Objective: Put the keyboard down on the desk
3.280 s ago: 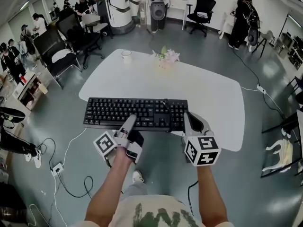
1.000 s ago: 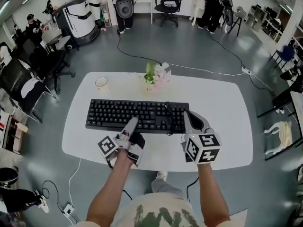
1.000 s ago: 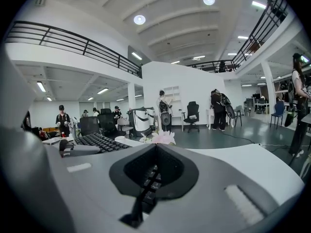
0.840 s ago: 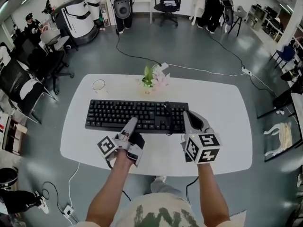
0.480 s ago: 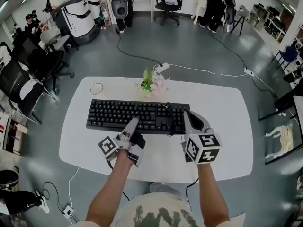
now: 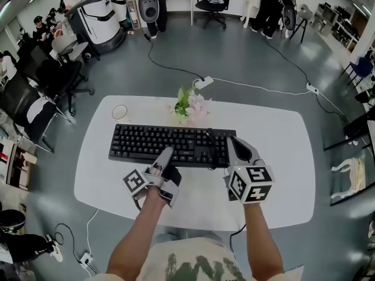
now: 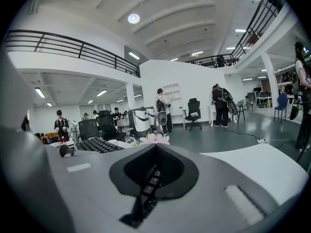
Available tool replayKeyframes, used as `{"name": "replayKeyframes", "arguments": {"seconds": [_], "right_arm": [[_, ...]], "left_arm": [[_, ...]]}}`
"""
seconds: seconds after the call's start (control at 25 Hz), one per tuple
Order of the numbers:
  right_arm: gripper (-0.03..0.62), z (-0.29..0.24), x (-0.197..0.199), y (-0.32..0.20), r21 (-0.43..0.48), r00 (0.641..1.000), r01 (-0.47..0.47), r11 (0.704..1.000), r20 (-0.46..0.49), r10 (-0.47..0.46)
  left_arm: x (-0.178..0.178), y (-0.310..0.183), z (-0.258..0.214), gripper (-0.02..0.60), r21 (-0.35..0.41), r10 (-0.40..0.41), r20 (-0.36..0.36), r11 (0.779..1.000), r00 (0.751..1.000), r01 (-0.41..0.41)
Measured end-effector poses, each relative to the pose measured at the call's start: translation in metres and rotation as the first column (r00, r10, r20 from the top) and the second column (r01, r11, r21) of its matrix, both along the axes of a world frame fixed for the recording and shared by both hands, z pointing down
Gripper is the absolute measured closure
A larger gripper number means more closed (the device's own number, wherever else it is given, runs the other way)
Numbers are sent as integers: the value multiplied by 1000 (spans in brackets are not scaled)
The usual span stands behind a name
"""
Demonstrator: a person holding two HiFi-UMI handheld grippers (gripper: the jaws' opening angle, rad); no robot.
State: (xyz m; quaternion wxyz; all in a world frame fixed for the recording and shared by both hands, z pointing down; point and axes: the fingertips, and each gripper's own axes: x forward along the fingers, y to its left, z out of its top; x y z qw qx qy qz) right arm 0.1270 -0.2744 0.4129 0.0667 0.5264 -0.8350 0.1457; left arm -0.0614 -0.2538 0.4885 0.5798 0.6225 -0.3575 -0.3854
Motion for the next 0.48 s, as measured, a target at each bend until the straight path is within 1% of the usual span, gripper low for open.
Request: {"name": "replayKeyframes", "arguments": {"seconds": [0.24, 0.48], "right_arm": [[594, 1, -9, 1, -2, 1000, -9, 1000, -11, 9], [594, -2, -25, 10, 1, 998, -63, 998, -5, 63]], "left_arm": [[-6, 0, 1, 492, -4, 14, -1, 1000, 1000, -14], [-25, 2, 6, 492, -10, 32, -29, 999, 999, -33]]}}
